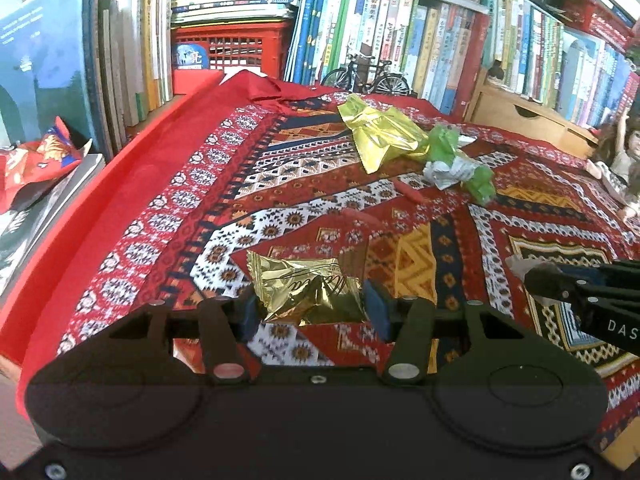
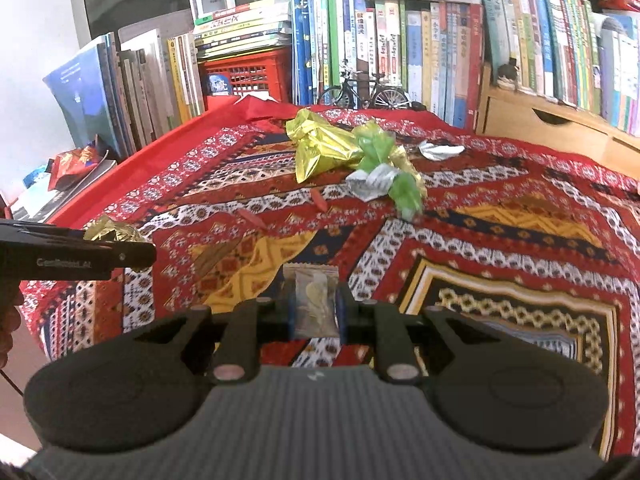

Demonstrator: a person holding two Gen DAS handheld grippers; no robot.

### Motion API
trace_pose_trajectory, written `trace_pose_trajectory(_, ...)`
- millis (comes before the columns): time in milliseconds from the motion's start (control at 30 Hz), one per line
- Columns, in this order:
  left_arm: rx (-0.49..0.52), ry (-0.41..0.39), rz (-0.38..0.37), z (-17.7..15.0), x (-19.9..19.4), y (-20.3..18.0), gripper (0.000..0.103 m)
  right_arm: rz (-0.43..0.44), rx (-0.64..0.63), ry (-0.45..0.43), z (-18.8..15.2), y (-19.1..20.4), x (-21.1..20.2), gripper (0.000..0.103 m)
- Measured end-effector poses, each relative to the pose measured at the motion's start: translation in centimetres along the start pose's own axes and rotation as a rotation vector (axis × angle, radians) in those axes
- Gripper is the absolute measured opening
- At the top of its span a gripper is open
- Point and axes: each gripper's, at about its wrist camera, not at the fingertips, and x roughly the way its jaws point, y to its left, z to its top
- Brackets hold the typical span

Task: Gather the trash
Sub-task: 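Carry the clear packet and gold wrapper toward the blanket's edge with both grippers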

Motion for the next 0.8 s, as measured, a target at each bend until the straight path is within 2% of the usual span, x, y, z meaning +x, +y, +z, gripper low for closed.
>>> trace_pose_trajectory(800, 0.038, 0.004, -0.014, -8.5, -8.3, 3.7, 0.051, 0.002, -0.009, -0.003, -6.3, 7.5, -6.4, 0.023)
